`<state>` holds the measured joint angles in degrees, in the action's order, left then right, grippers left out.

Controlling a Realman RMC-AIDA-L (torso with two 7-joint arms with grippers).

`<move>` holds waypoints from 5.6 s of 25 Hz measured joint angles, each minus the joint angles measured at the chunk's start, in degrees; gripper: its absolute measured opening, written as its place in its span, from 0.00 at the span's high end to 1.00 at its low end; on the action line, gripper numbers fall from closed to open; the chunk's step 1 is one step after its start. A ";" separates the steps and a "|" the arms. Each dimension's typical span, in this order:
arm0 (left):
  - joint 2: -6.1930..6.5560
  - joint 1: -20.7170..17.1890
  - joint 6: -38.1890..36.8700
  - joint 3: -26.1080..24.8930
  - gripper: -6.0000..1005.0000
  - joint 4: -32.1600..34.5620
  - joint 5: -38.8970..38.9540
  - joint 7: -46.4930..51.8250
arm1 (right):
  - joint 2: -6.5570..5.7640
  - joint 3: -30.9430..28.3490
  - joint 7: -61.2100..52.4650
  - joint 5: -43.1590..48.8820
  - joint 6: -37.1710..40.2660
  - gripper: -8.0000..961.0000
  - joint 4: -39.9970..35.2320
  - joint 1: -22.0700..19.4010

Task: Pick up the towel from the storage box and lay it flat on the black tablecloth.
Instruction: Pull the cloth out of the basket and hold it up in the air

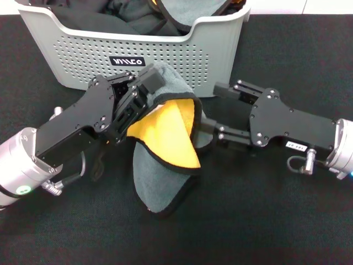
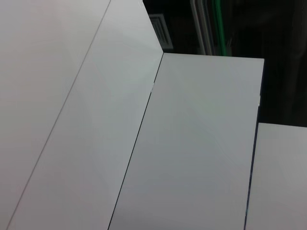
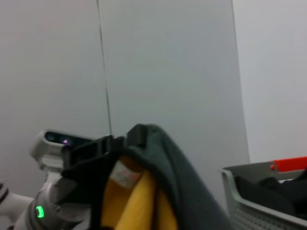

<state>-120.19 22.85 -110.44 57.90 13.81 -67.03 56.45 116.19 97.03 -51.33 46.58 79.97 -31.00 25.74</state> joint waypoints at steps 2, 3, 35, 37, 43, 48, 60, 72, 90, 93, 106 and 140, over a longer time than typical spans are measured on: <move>0.01 0.26 0.00 -0.07 0.97 0.00 0.11 -0.01 | 0.00 1.09 0.32 -0.03 0.31 0.22 -0.34 0.07; 0.02 0.41 0.05 -0.11 0.97 0.00 0.13 -0.01 | 0.00 1.81 0.76 -0.13 0.52 0.22 -0.56 0.09; -0.10 1.09 -0.53 0.14 0.97 -0.21 0.33 0.11 | 0.00 10.49 10.47 -9.04 1.19 0.66 0.57 0.23; -0.11 1.56 -1.11 0.36 0.97 -0.28 0.33 0.26 | 0.00 11.46 10.76 -10.17 0.55 0.66 0.57 0.32; -0.24 2.85 -1.31 0.48 0.97 -0.73 0.05 0.20 | 0.00 14.15 11.13 -11.75 -0.33 0.66 0.29 1.02; -0.29 3.09 -1.19 0.19 0.97 -0.80 0.46 0.04 | 0.00 16.00 11.16 -11.85 -0.06 0.66 -0.79 1.02; -0.28 3.62 -1.73 0.36 0.97 -0.33 1.91 0.49 | 0.00 23.30 15.09 -20.39 -7.85 0.66 -0.73 2.20; -0.23 4.21 -2.73 0.36 0.97 -0.65 3.24 0.17 | 0.00 27.08 15.12 -23.41 -9.20 0.66 -1.97 3.38; -0.13 3.86 -2.07 0.11 0.97 -0.72 3.32 -0.11 | 0.00 27.47 14.30 -33.81 -5.18 0.66 1.01 2.02; -0.13 3.76 -2.05 0.12 0.97 -0.73 3.32 -0.11 | 0.00 27.49 14.11 -35.87 -5.26 0.66 2.16 1.96; -0.23 3.69 -1.97 0.39 0.97 -0.80 3.09 -0.11 | 0.00 27.81 12.15 -40.75 -7.92 0.66 4.12 1.85; -0.31 6.42 -1.44 0.47 0.97 -2.53 3.23 -0.21 | 0.00 34.83 11.26 -40.50 -12.85 0.66 1.77 4.77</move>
<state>-120.50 29.27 -111.88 58.36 11.28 -63.80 56.24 116.19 131.86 -40.07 6.08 67.12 -29.22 30.51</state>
